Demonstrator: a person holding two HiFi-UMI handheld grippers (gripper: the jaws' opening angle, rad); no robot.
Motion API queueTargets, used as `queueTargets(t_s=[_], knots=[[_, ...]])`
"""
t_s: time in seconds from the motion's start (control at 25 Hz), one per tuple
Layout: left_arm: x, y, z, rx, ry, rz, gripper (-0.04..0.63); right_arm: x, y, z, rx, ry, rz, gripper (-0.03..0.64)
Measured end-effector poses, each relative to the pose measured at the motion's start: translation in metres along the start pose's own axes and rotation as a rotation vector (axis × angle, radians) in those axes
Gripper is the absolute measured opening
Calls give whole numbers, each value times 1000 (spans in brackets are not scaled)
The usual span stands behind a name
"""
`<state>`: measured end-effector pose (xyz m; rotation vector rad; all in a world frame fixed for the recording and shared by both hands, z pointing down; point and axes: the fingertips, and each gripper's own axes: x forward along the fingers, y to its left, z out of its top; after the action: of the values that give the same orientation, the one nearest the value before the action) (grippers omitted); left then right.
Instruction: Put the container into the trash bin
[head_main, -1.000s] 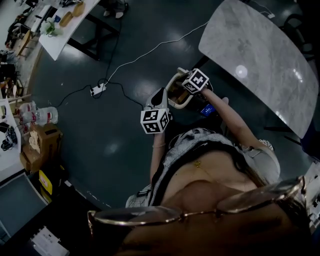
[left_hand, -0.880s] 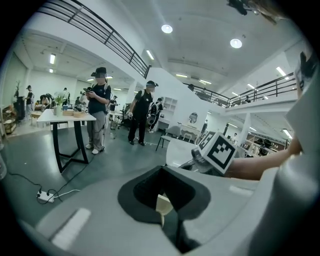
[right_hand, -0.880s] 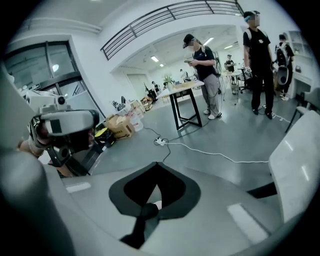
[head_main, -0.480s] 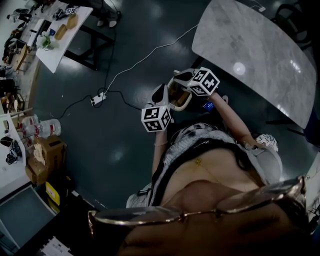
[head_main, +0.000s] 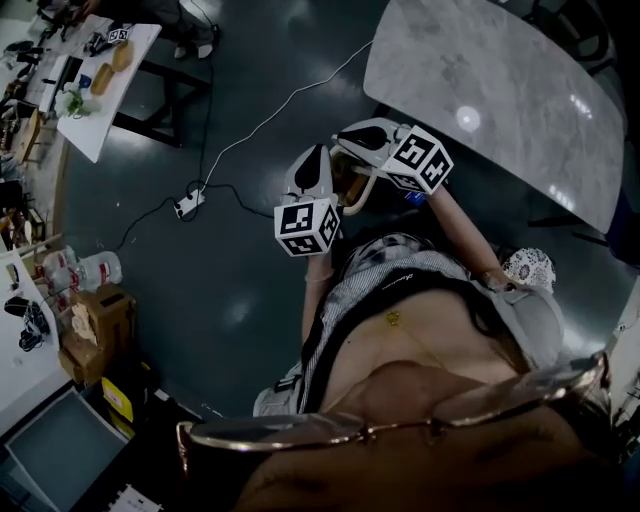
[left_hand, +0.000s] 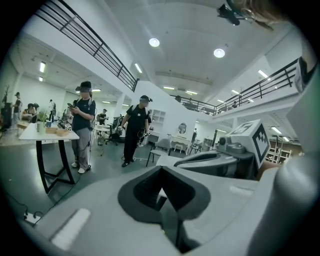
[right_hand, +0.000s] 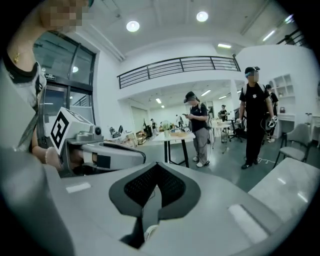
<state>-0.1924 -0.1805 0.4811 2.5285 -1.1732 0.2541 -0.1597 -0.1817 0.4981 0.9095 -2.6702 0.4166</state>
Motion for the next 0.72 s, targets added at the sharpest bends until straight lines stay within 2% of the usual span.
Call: queueTargets(t_s=[0.2, 0.32, 0.52, 0.72], knots=[[9, -24, 32, 22, -71, -26, 1, -30, -7, 36, -30, -152, -39, 26], [16, -39, 43, 45, -90, -59, 0, -45, -13, 50, -43, -209, -70, 25], [27, -67, 44, 65, -85, -122, 0, -73, -24, 49, -33, -223, -122, 25], [32, -81, 46, 81, -82, -146, 0, -89, -31, 46, -7, -245, -161, 25]])
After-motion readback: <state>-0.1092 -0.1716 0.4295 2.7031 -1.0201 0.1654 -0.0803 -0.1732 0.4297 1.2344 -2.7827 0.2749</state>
